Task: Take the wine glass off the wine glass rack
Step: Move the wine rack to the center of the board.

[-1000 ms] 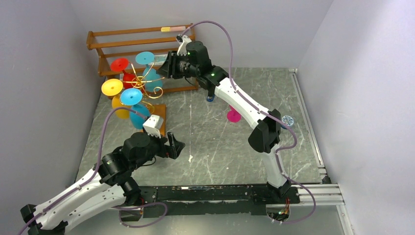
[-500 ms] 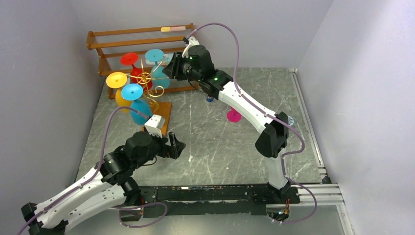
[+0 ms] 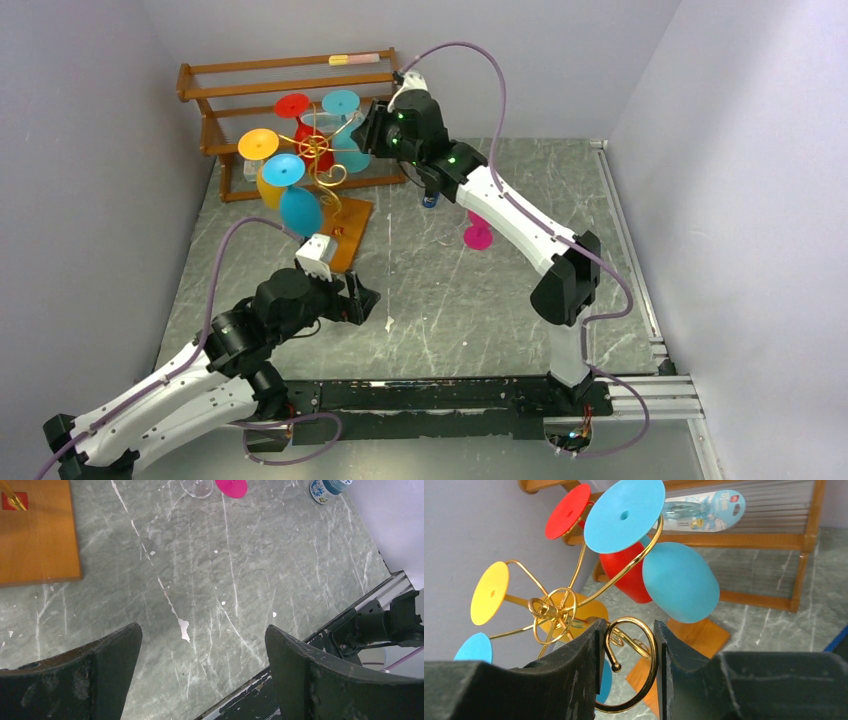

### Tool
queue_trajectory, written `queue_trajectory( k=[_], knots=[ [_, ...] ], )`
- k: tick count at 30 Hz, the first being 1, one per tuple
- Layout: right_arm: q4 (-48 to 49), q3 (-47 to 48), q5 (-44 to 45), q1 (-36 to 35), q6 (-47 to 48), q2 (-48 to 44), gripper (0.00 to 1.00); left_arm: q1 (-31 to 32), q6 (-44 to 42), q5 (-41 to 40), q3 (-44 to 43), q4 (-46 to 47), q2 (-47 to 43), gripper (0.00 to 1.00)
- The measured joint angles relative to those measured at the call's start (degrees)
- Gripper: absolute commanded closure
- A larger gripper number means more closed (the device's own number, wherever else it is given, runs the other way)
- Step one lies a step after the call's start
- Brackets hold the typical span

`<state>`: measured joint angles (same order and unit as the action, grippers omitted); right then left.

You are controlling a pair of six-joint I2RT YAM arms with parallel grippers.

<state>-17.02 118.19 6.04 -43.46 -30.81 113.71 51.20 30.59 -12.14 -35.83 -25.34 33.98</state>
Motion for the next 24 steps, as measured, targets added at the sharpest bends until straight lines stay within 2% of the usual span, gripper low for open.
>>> queue_trajectory(
  k=[10,17,24],
  knots=[
    [2.0,-9.5,1.0,3.0,0.0,-6.7,0.72,0.0,-0.1,0.4,0.0,0.3,0.5,0.02],
    [3.0,-13.2,1.0,5.4,0.0,-9.8,0.64,0.0,-0.5,-2.8,-0.1,0.0,0.5,0.02],
    [3.6,-15.7,0.8,6.0,0.2,-11.4,0.58,-0.5,-2.6,-5.1,-5.8,-1.4,6.0,0.02]
  ],
)
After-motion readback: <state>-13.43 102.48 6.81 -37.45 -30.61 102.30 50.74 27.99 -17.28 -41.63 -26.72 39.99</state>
